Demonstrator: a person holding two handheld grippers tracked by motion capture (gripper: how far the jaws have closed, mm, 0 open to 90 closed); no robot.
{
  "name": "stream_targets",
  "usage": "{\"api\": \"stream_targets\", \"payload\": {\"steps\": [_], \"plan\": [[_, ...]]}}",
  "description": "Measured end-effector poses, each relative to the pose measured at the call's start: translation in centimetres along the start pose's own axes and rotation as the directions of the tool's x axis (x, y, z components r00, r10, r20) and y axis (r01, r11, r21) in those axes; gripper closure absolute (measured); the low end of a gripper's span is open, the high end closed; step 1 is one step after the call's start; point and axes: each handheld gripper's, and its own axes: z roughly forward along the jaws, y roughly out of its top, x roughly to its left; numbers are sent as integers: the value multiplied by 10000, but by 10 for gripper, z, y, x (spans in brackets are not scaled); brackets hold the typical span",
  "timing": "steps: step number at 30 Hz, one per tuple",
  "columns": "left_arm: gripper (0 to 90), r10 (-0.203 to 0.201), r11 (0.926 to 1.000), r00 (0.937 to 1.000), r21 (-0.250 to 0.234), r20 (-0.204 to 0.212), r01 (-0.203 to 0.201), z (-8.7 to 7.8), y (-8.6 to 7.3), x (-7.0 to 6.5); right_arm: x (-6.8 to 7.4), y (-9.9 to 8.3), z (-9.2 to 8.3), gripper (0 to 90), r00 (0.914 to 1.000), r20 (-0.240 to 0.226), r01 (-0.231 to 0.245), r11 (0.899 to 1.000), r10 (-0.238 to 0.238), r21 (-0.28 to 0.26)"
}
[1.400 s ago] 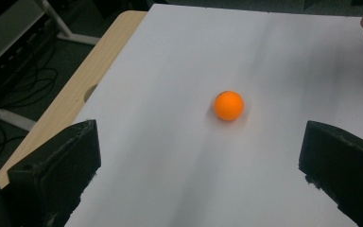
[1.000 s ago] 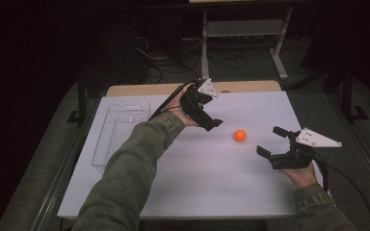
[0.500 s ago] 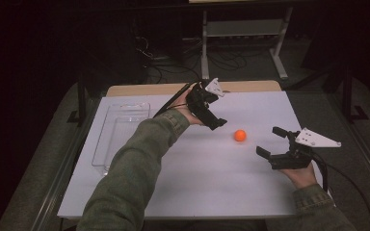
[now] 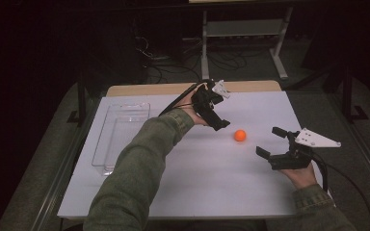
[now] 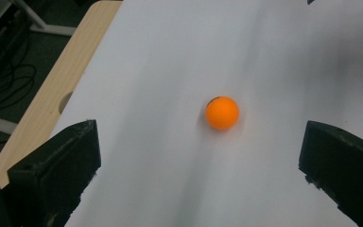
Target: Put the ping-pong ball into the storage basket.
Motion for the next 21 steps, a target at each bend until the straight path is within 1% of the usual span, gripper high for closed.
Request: {"api": "stream_targets", "payload": {"steps": [4, 9, 11, 13, 17, 18, 19, 20, 21], "plan": [[0, 41, 10000, 10000, -36, 49, -40, 2, 1, 0, 0, 0, 0, 0, 10000, -1, 19, 10000, -19, 35], [0, 176, 9998, 9997, 86, 152, -178, 10, 4, -2, 0, -1, 1, 0, 10000, 11, 10, 10000, -11, 57], [0, 148, 9999, 9997, 41, 189, -149, 12, 5, -3, 0, -1, 0, 0, 10000, 19, 9, 10000, -9, 79], [0, 242, 9996, 9994, 150, 253, -246, 17, 6, -3, 0, -1, 1, 0, 10000, 13, 20, 10000, -20, 97], [0, 249, 9995, 9992, 183, 307, -254, 21, 7, -4, 0, -1, 1, 0, 10000, -6, 22, 9999, -22, 132], [0, 269, 9993, 9991, 262, 318, -278, 22, 7, -4, 0, -1, 1, 0, 10000, -1, 15, 9999, -15, 146], [0, 250, 9995, 9991, 195, 340, -257, 24, 7, -4, 0, -1, 1, 0, 10000, -8, 12, 9999, -12, 150], [0, 274, 9991, 9990, 318, 360, -285, 25, 8, -4, 0, -1, 1, 0, 10000, -6, 28, 9999, -28, 146], [0, 304, 9991, 9988, 282, 380, -315, 26, 8, -4, 0, -1, 1, 0, 10000, -10, 22, 9999, -21, 145]]}}
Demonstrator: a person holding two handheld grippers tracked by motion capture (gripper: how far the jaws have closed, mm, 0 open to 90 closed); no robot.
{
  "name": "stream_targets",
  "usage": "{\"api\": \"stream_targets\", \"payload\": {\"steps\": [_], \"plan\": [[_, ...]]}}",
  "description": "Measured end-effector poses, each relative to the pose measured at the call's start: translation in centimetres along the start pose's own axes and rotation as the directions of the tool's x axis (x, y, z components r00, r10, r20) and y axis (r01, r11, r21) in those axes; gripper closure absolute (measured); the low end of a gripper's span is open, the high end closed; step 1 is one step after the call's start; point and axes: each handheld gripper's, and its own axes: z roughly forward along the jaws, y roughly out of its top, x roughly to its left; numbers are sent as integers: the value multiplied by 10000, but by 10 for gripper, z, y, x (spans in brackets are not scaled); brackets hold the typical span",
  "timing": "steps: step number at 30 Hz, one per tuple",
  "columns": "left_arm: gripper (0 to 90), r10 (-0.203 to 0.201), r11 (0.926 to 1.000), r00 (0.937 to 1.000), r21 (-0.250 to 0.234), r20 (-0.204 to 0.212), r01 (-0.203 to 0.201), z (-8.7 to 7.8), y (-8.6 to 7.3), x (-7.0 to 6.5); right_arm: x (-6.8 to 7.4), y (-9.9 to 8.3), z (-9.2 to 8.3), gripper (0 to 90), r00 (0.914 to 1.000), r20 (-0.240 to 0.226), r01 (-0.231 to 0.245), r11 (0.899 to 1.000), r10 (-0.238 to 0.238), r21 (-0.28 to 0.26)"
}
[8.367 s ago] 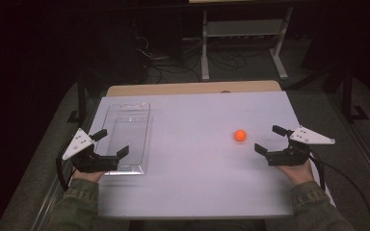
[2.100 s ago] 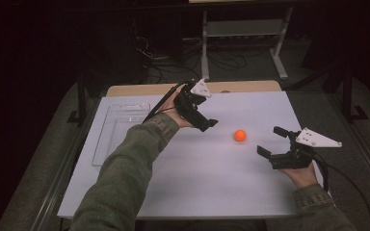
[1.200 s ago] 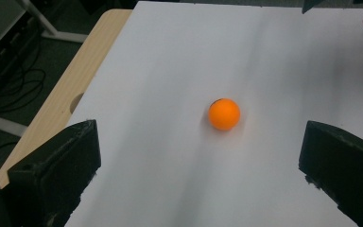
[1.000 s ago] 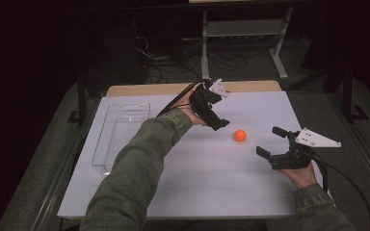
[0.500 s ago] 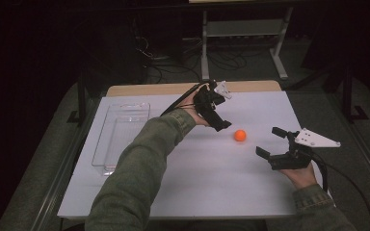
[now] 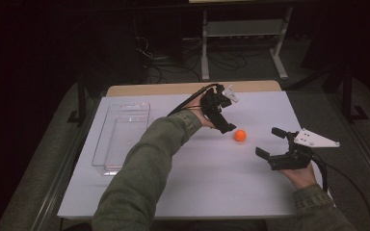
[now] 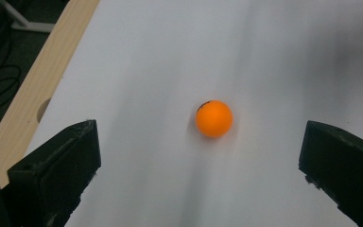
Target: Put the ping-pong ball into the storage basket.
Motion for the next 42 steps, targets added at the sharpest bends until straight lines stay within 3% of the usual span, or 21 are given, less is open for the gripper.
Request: {"api": "stream_targets", "payload": {"steps": [19, 42], "plan": [[0, 34, 9994, 9994, 357, 354, -47, 21, -3, 5, 1, -1, 1, 0, 10000, -60, 49, 9999, -48, 103], [0, 402, 9951, 9952, 860, 894, -479, 56, -3, 3, 2, -2, 2, 0, 9998, -153, 109, 9998, -106, 195]]}}
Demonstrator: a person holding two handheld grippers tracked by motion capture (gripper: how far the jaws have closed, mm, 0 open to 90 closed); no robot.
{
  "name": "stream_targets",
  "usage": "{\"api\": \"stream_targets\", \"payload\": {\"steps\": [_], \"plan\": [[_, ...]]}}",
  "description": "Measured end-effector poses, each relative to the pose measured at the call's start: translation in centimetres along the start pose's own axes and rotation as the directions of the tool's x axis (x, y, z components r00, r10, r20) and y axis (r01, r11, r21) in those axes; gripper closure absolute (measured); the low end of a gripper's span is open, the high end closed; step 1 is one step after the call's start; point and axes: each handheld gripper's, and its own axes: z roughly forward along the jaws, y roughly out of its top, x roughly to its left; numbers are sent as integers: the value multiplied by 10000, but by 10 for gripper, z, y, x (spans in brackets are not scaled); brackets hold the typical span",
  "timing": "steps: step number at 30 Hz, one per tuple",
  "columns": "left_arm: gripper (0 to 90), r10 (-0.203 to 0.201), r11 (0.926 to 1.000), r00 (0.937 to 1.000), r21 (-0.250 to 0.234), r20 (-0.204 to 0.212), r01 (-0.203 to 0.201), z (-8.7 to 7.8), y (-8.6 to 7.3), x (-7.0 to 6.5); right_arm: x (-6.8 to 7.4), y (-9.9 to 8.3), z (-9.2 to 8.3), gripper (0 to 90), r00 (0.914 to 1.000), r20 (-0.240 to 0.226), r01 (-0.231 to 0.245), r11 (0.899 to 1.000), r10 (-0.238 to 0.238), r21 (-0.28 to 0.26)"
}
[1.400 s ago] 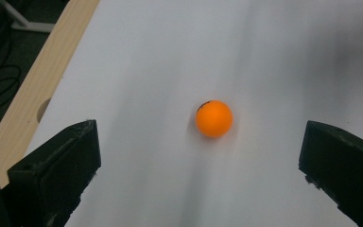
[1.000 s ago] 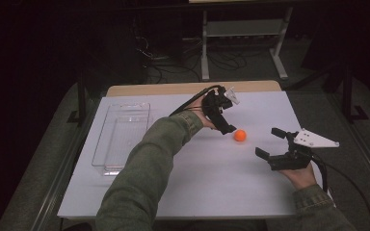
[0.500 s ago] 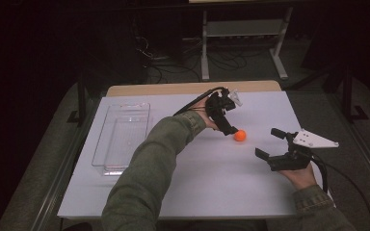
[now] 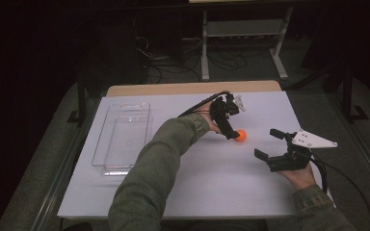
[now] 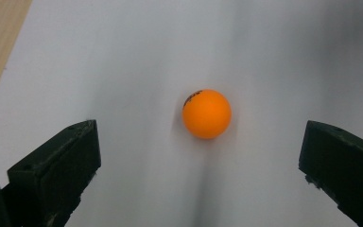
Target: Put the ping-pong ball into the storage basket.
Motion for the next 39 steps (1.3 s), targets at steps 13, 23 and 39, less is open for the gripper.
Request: {"api": "stream_targets", "payload": {"steps": [13, 23, 39], "plan": [[0, 35, 9999, 9999, 141, 133, -36, 13, 1, 1, 0, 1, -2, 0, 10000, 6, 4, 10000, -4, -75], [0, 14, 9992, 9997, 390, 235, -23, 27, -1, 2, 0, 0, -3, 0, 10000, 12, -22, 10000, 22, -80], [0, 56, 9987, 9991, 504, 419, -77, 40, -1, 3, 0, 1, -3, 0, 10000, -23, -8, 9999, 8, -102]]}}
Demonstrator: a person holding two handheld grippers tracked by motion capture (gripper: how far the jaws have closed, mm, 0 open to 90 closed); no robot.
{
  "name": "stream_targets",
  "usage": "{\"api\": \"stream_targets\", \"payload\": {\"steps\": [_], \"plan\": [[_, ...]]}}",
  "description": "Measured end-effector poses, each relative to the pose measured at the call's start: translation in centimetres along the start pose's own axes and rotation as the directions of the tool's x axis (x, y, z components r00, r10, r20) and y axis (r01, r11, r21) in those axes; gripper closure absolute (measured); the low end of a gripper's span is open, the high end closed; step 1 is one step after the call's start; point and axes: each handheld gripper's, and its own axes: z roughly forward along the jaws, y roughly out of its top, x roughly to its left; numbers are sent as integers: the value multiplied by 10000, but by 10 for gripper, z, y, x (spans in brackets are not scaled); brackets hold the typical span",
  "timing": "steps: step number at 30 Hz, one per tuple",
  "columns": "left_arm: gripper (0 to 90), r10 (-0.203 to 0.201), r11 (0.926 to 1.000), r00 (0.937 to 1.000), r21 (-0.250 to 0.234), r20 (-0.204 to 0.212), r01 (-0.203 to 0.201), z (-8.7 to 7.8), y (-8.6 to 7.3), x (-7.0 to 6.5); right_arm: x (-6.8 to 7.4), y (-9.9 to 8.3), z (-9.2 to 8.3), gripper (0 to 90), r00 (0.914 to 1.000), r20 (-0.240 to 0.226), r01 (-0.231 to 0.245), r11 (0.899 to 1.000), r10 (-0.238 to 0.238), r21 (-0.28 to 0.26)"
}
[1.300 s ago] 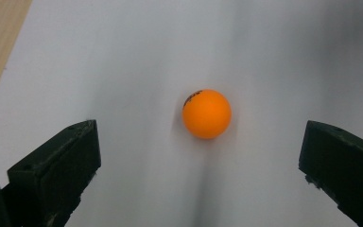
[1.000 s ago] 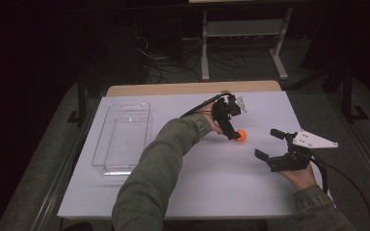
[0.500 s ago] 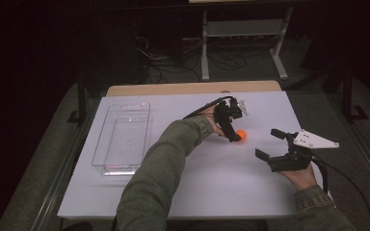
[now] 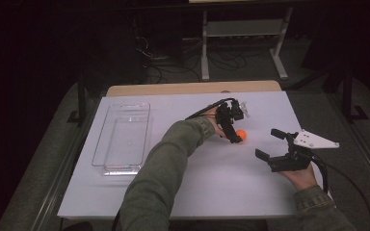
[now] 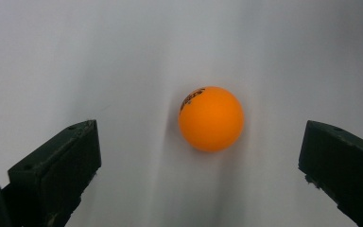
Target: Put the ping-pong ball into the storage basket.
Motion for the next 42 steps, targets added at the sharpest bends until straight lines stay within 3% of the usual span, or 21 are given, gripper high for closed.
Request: {"api": "stream_targets", "payload": {"steps": [12, 27, 42], "plan": [[11, 156, 9995, 9998, 280, 151, -161, 14, 2, -1, -1, 1, -2, 0, 10000, 39, -16, 9999, 16, -118], [78, 252, 9982, 9995, 543, 201, -262, 19, 3, 4, -1, 1, -3, 0, 10000, 45, -31, 9999, 32, -138], [206, 161, 9998, 9985, 111, 516, -167, 21, 1, 7, -1, 0, -3, 0, 10000, 81, -32, 10000, 33, -93]]}}
